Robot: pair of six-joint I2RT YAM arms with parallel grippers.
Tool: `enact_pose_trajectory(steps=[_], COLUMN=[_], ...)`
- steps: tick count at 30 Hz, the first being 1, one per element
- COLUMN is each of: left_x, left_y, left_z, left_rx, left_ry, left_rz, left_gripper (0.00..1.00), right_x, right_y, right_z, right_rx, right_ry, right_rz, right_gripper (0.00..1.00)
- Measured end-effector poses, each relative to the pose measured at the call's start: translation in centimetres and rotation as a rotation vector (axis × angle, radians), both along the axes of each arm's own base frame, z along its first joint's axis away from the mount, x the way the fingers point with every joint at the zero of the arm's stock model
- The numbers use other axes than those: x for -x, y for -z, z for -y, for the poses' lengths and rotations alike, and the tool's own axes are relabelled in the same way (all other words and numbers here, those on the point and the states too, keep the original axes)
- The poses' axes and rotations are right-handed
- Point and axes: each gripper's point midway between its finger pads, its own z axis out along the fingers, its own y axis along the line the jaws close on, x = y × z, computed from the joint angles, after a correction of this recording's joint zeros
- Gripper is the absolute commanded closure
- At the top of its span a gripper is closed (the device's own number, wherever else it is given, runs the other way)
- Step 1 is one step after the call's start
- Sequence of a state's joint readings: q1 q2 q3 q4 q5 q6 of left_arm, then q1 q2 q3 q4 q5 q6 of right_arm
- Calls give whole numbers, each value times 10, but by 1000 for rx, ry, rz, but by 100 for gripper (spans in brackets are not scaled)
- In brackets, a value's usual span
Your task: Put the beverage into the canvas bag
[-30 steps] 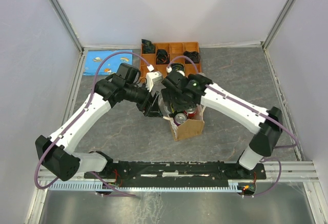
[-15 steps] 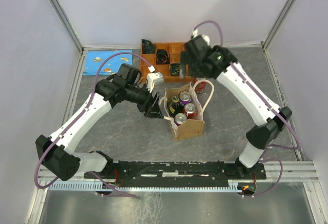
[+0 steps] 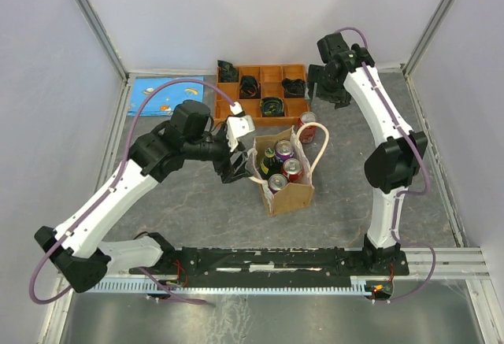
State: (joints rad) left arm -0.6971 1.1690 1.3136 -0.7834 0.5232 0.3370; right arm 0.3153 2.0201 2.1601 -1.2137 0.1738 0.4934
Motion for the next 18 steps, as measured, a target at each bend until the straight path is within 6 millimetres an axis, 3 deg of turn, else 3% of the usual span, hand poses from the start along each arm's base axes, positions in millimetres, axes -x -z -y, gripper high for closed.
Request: enact_pose_trajectory(steps=[7, 14, 18], left_x=[0, 1, 2], left_y=[0, 1, 6], left_z=[-15, -23, -24], left_rx=[-12, -22, -31], left_ry=[-50, -79, -79], left_rz=[59, 79, 70], left_gripper=[14, 14, 15], right_x=[-3, -17, -19], right_y=[21, 59, 71], right_z=[-8, -23, -26], right_rx=[-67, -88, -76], right_ry=[-41, -69, -75], right_rz=[-64, -149, -179], right_gripper=[9, 9, 9])
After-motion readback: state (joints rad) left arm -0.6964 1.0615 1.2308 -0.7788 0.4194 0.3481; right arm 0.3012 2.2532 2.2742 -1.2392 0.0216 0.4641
